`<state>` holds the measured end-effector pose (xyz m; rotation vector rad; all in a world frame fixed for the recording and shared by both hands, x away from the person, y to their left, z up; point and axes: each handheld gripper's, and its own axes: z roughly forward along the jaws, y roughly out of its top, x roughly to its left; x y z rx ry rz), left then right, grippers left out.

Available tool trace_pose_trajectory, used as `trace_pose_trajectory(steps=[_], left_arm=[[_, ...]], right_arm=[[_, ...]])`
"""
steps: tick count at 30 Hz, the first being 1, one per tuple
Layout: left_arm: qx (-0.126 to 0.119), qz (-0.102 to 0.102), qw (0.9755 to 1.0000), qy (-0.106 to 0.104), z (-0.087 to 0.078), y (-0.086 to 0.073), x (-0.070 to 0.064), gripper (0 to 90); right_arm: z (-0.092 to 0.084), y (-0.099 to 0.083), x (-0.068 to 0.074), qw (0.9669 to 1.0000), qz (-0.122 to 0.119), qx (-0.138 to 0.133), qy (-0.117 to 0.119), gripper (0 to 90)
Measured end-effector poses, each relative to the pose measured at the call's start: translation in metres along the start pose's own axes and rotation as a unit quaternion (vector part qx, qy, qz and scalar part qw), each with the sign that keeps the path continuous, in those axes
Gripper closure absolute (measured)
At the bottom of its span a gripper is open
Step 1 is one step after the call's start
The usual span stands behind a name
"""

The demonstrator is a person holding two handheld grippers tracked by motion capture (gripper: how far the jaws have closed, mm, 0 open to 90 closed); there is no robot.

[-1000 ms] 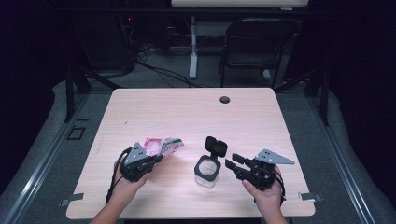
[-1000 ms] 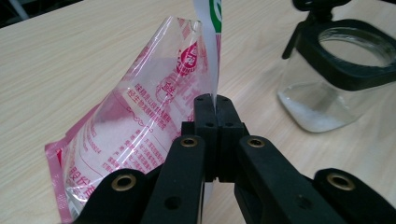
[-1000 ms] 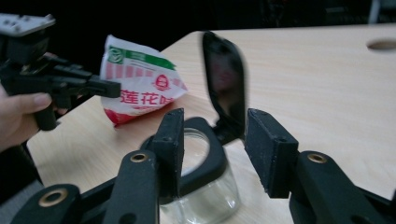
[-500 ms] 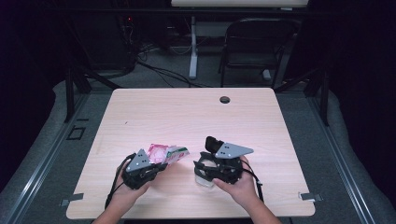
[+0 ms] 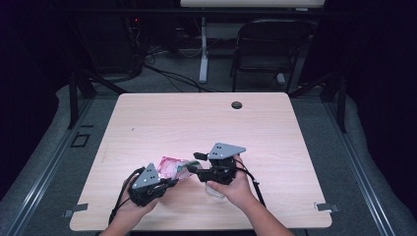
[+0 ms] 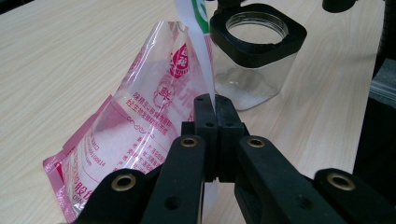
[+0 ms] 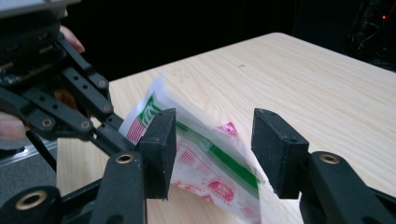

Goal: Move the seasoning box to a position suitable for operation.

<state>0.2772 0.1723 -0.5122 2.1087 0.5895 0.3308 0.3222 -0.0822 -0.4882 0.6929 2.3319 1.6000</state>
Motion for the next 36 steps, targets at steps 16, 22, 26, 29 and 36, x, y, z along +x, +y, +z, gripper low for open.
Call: trace_pose_trajectory(steps=[16,22,26,29,36], left_arm=[[-0.011,-0.008,0.9998,0.013,-0.006,0.001,0.007,90.0],[-0.013,-0.009,0.9998,0.015,-0.007,0.001,0.007,90.0],[-0.014,-0.011,0.9997,0.014,-0.008,0.001,0.008,90.0],[-0.015,-0.012,0.9998,0.01,-0.008,0.001,0.008,90.0],[-0.016,-0.012,0.9998,0.007,-0.006,0.0,0.007,90.0]], right_arm=[[0.012,-0.004,0.002,0.9989,-0.005,0.036,0.032,58.9],[0.014,-0.008,0.001,0.998,-0.007,0.058,0.021,62.5],[0.014,-0.008,0.0,0.9977,-0.005,0.065,0.018,69.5],[0.013,-0.008,0.0,0.9973,-0.002,0.07,0.02,78.7],[0.011,-0.007,0.003,0.9966,-0.005,0.081,0.016,87.3]])
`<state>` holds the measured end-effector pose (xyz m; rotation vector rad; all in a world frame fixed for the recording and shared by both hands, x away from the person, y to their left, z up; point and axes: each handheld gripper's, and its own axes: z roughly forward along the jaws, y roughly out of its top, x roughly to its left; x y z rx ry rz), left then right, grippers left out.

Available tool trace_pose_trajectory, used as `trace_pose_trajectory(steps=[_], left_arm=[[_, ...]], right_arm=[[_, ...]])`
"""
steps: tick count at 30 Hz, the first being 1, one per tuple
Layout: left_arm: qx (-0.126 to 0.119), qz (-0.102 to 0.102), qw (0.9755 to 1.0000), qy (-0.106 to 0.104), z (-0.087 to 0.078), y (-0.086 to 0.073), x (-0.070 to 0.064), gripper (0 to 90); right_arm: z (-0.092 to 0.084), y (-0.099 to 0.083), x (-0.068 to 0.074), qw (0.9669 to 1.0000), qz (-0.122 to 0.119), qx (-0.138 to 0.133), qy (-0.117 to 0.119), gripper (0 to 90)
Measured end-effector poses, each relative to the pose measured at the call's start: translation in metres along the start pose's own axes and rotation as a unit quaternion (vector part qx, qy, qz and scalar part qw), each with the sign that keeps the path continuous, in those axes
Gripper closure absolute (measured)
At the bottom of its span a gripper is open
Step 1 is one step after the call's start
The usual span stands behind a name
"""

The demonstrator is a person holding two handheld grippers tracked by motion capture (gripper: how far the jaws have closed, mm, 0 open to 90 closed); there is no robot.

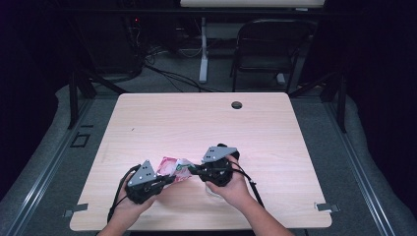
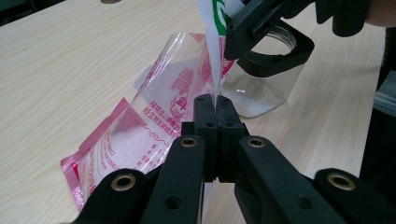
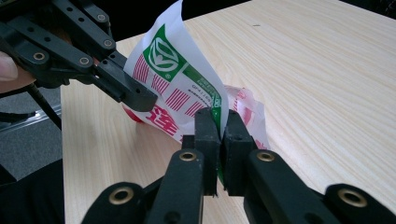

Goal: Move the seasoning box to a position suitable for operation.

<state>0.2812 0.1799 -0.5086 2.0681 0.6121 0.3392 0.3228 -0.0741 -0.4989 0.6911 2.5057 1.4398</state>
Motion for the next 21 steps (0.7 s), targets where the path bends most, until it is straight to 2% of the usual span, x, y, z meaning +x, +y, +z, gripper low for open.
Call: trace_pose_trajectory(steps=[6,11,14,21], left_arm=[[-0.006,-0.01,0.9999,-0.004,0.001,-0.001,0.001,87.9],[-0.011,-0.024,0.9995,-0.016,0.003,-0.003,0.004,77.3],[-0.007,-0.026,0.9995,-0.013,0.006,-0.005,0.006,69.5],[0.009,-0.034,0.9994,-0.004,0.013,-0.012,0.011,57.6]], right_arm=[[0.0,0.0,0.002,0.9999,0.011,0.0,-0.001,90.0],[-0.001,0.001,0.003,0.9996,0.029,-0.003,0.007,90.0],[-0.001,0.001,0.003,0.9995,0.031,-0.005,0.007,90.0],[-0.002,0.002,0.004,0.9994,0.032,-0.009,0.009,90.0]])
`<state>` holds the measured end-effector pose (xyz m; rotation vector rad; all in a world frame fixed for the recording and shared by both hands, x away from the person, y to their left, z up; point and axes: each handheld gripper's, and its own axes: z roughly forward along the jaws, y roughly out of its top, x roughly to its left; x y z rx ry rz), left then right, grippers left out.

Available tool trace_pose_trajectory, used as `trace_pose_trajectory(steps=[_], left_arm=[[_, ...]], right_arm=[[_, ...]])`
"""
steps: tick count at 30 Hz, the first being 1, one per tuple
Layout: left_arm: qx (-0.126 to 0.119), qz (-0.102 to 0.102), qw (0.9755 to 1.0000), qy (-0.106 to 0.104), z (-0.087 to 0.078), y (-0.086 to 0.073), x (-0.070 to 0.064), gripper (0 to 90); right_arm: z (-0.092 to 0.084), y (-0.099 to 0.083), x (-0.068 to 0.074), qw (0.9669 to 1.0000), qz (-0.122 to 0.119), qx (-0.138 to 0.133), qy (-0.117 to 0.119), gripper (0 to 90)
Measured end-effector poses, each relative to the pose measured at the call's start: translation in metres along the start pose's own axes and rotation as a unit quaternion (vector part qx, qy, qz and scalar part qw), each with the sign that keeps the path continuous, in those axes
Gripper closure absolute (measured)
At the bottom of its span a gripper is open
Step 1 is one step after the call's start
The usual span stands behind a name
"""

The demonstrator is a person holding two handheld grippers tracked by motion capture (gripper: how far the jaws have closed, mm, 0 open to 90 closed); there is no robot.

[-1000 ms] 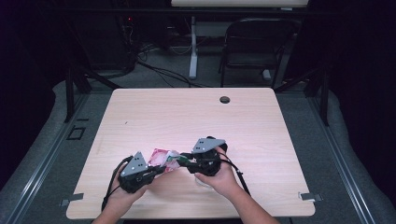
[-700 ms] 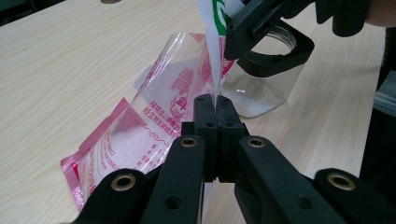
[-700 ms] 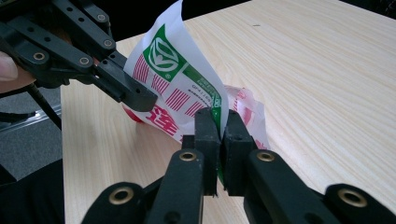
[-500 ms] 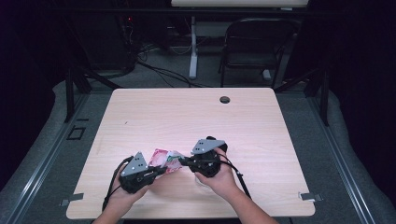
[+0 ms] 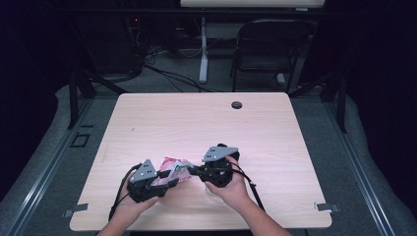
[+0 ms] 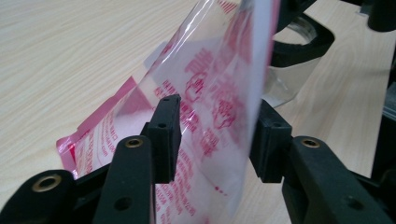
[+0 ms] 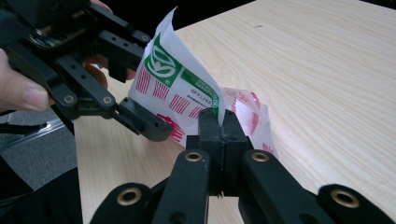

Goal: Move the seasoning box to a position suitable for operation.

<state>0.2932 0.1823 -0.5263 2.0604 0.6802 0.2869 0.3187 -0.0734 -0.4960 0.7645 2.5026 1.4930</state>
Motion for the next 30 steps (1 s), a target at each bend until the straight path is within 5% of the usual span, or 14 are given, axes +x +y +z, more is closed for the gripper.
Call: trace_pose_trajectory(steps=[6,13,17,21,30], left_arm=[[-0.014,0.002,0.9999,0.005,0.006,-0.007,0.005,45.4],[0.018,0.019,0.9994,0.023,0.014,-0.01,0.0,48.5],[0.01,0.017,0.9992,0.035,0.012,-0.009,-0.001,63.6],[0.015,0.04,0.9977,0.052,0.01,-0.006,-0.005,77.7],[-0.028,0.012,0.9984,0.048,-0.002,0.003,-0.002,90.0]], right_arm=[[-0.001,0.002,0.0,1.0,0.004,-0.007,-0.001,90.0],[-0.002,0.004,0.0,0.9997,0.014,-0.019,0.0,90.0],[-0.004,0.006,0.0,0.9995,0.017,-0.027,0.0,90.0],[-0.007,0.009,0.002,0.9993,0.016,-0.033,0.003,90.0],[-0.016,0.02,0.012,0.9982,0.0,-0.059,0.004,90.0]])
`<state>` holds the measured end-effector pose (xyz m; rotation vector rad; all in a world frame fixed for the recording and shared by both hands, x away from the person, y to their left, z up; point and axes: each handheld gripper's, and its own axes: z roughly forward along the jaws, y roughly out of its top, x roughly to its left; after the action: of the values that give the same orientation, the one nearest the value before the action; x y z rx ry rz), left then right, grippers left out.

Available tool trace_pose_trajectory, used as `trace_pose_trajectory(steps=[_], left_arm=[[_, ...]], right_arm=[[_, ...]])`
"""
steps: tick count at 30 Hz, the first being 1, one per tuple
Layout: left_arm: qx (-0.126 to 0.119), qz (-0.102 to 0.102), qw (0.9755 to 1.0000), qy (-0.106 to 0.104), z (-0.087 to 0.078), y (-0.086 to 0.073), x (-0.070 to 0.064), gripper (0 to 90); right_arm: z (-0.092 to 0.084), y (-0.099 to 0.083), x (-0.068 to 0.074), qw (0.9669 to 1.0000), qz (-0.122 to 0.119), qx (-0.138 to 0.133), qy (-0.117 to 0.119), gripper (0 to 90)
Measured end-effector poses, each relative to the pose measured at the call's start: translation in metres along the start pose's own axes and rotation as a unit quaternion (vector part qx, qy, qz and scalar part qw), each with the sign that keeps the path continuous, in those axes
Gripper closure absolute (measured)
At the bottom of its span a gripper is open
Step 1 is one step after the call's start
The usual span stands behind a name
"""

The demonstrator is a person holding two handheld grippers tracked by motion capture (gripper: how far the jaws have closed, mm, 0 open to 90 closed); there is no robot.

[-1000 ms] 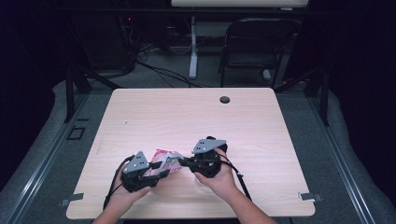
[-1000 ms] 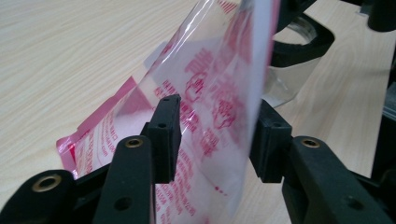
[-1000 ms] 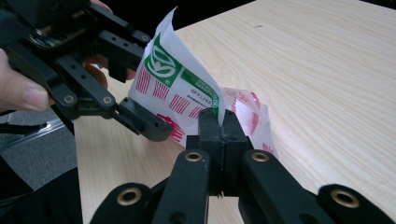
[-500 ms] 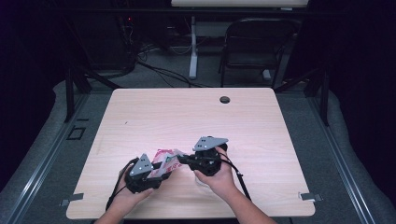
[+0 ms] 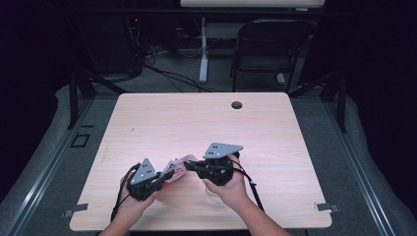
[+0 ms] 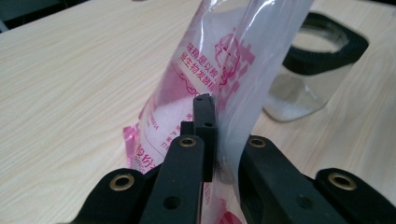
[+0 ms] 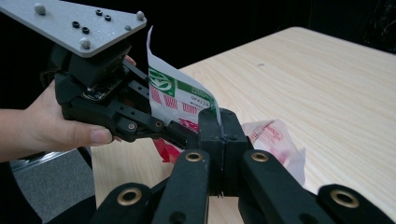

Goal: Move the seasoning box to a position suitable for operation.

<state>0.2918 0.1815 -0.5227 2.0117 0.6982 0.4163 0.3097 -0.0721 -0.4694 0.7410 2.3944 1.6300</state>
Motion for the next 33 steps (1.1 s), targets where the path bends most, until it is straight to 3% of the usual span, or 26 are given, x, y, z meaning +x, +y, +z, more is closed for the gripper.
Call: trace_pose_trajectory(steps=[8,14,20,23,25,31,33], left_arm=[[-0.022,0.001,0.9997,-0.005,-0.003,0.01,-0.005,90.0],[-0.043,-0.006,0.9987,-0.025,0.001,0.016,-0.008,90.0],[-0.036,-0.014,0.9985,-0.04,0.011,0.012,-0.011,88.9],[-0.028,-0.014,0.9985,-0.044,0.014,0.01,-0.013,79.5],[-0.022,-0.006,0.9992,-0.032,0.016,0.007,-0.014,72.6],[-0.008,-0.015,0.9996,-0.024,0.025,-0.005,-0.014,51.2],[0.008,-0.013,0.9997,-0.02,0.029,-0.008,-0.013,47.2]], right_arm=[[-0.011,0.008,0.004,0.9998,-0.005,-0.02,-0.005,90.0],[-0.023,0.011,0.004,0.9994,-0.005,-0.033,-0.012,90.0],[-0.027,0.006,0.001,0.9992,-0.008,-0.027,-0.028,90.0],[-0.026,0.001,-0.002,0.9992,0.001,-0.032,-0.024,90.0],[-0.027,0.0,-0.002,0.9993,-0.004,-0.025,-0.027,90.0],[-0.025,-0.002,-0.002,0.9992,-0.007,-0.024,-0.031,90.0],[-0.025,-0.002,-0.003,0.9992,-0.004,-0.026,-0.032,90.0]])
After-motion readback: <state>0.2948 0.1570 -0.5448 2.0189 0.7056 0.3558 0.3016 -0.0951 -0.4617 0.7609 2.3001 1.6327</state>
